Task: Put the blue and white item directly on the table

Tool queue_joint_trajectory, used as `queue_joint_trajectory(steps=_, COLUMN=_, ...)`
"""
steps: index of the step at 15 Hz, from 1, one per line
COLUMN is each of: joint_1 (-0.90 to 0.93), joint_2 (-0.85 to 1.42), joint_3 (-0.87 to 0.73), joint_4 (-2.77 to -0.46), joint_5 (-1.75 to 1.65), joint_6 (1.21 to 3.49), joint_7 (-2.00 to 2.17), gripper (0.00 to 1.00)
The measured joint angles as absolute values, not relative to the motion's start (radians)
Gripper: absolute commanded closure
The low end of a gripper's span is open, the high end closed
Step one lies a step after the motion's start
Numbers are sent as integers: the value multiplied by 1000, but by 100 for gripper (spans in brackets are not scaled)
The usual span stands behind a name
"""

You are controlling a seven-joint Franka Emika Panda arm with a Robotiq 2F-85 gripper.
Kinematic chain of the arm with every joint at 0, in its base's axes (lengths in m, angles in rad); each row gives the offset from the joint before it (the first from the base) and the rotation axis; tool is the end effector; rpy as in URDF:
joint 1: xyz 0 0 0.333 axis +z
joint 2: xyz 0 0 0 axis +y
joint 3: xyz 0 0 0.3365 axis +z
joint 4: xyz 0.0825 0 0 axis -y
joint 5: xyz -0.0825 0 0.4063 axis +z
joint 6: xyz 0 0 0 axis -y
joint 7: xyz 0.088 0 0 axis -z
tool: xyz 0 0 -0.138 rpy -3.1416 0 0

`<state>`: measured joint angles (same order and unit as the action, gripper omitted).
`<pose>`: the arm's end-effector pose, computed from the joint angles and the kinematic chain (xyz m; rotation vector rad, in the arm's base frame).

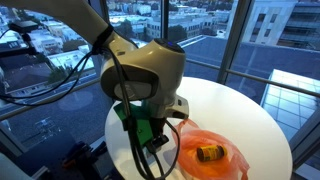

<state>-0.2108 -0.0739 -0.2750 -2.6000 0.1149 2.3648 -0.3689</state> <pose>0.3778 -0.1926 0.2393 -2.9682 0.3026 0.1664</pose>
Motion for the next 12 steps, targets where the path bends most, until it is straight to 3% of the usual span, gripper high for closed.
queue_joint_trajectory(steps=7, joint_1=-209, joint_2=52, joint_3=-258, joint_4=-2541, joint_5=205, joint_6=2400, joint_7=-432, gripper=82)
queue_joint_trajectory(steps=8, joint_1=-210, joint_2=63, joint_3=-255, joint_4=-2536, joint_5=210, joint_6=2402, joint_7=-437, gripper=62)
queue_joint_trajectory(steps=9, joint_1=-210, joint_2=73, joint_3=-252, joint_4=-2531, joint_5=211, joint_6=2404, joint_7=-438, gripper=55)
queue_joint_trajectory(steps=10, joint_1=-211, joint_2=80, joint_3=-249, joint_4=-2527, joint_5=211, joint_6=2405, joint_7=-438, gripper=31)
queue_joint_trajectory(steps=12, joint_1=-214, joint_2=88, joint_3=-245, joint_4=-2524, joint_5=211, joint_6=2410, joint_7=-439, gripper=26)
